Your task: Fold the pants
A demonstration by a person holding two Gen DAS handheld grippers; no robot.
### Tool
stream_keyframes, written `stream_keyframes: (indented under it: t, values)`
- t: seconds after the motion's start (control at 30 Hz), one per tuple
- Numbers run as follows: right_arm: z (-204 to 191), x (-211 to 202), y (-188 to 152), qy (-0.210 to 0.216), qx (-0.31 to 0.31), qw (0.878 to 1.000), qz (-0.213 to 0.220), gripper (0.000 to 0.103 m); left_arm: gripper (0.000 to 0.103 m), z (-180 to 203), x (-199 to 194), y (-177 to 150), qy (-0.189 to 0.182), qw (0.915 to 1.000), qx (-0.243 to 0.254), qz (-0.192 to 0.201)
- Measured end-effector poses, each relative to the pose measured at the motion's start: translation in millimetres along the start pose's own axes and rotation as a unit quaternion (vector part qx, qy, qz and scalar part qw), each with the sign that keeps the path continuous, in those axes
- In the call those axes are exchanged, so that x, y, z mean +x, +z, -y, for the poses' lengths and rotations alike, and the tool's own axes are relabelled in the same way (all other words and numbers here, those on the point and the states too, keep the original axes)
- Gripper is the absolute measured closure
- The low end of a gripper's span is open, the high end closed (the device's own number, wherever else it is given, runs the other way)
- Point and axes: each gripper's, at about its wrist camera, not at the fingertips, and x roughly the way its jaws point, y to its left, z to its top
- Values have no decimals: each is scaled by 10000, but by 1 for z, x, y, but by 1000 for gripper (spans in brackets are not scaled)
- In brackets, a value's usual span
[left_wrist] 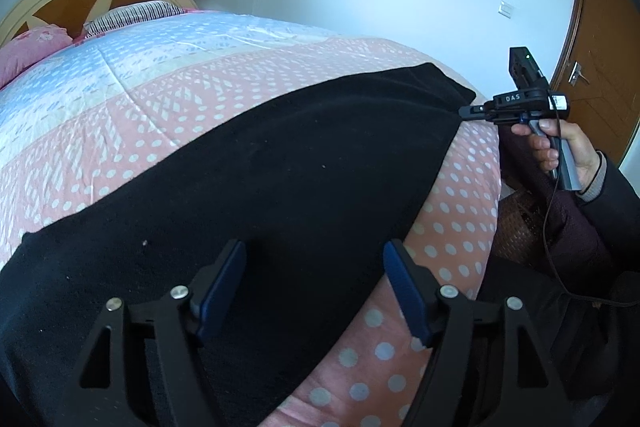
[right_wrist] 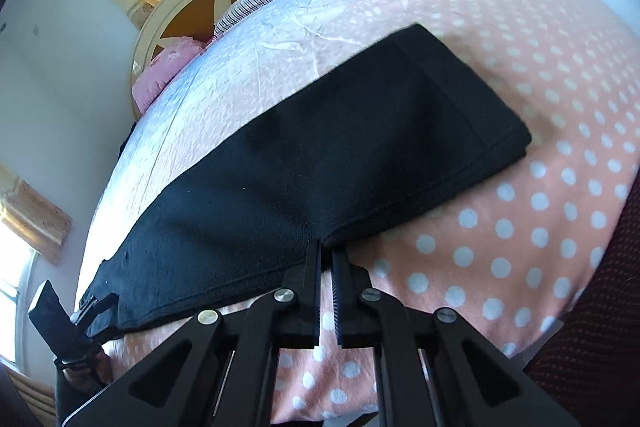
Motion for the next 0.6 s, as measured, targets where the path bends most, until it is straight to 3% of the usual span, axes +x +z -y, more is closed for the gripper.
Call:
stream_keyframes:
  t: [0.13, 0.27, 0.37, 0.47, 0.53, 0.6]
  values:
    - [5, -13, 3, -68, 69, 9999, 117, 93, 29, 0, -9, 1, 166, 9997, -31, 194]
    - [15, -44, 14, -519, 14, 9962, 700, 91, 26, 0, -24, 3, 678, 9962, 8, 548]
    - [6, -52, 25, -156, -135, 9956, 911, 91, 26, -11, -24, 3, 929, 9946, -98, 459]
    - [-5, -33, 33, 167, -278, 9967, 747, 88, 25, -24, -15, -3, 834, 9958, -376, 101]
    - [-5, -12, 34, 64, -254, 9984, 499, 76, 25, -23, -9, -7, 778, 9962, -358, -160]
    - [-3, 11, 29, -130, -271, 9995, 74, 74, 19, -15, -8, -10, 851, 9960, -161, -224]
